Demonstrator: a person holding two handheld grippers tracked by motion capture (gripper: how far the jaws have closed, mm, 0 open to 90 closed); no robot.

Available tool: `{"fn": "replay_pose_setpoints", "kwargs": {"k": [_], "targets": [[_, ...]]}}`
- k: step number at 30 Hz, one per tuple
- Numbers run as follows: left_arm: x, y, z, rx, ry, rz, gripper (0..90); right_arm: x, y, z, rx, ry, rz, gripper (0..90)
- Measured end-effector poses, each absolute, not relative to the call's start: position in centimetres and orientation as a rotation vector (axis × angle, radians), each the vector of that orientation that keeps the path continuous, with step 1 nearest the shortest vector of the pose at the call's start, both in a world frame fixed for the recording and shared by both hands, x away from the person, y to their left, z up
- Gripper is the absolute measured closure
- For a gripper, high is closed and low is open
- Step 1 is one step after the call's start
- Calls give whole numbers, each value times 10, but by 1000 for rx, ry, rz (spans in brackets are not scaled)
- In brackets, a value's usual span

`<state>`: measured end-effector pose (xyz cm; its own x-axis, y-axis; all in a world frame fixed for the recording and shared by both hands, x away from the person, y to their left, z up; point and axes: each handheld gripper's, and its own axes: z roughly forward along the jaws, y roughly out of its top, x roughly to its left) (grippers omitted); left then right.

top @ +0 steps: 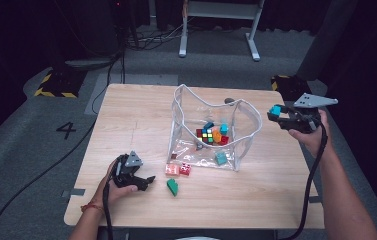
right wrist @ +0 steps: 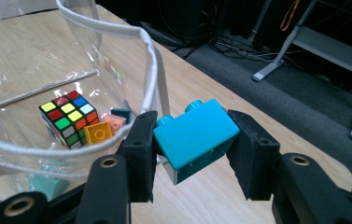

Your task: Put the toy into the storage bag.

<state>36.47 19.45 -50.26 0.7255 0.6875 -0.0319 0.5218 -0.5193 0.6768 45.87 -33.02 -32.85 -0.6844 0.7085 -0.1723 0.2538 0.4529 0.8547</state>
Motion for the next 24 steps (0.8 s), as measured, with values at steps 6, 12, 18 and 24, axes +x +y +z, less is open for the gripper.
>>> {"fn": "replay_pose_setpoints", "kwargs": {"k": [6,12,18,24], "targets": [[365,195,-503,2243,910,313,132,461,-319,-318,770,2194,1170,552],[365,195,-503,2243,910,311,132,459,-304,-309,711,2217,1199,552],[365,195,-503,2243,910,313,132,457,-283,-306,660,2256,1236,552],[365,194,-503,2242,910,312,132,458,-259,-308,583,2326,1220,552]]}}
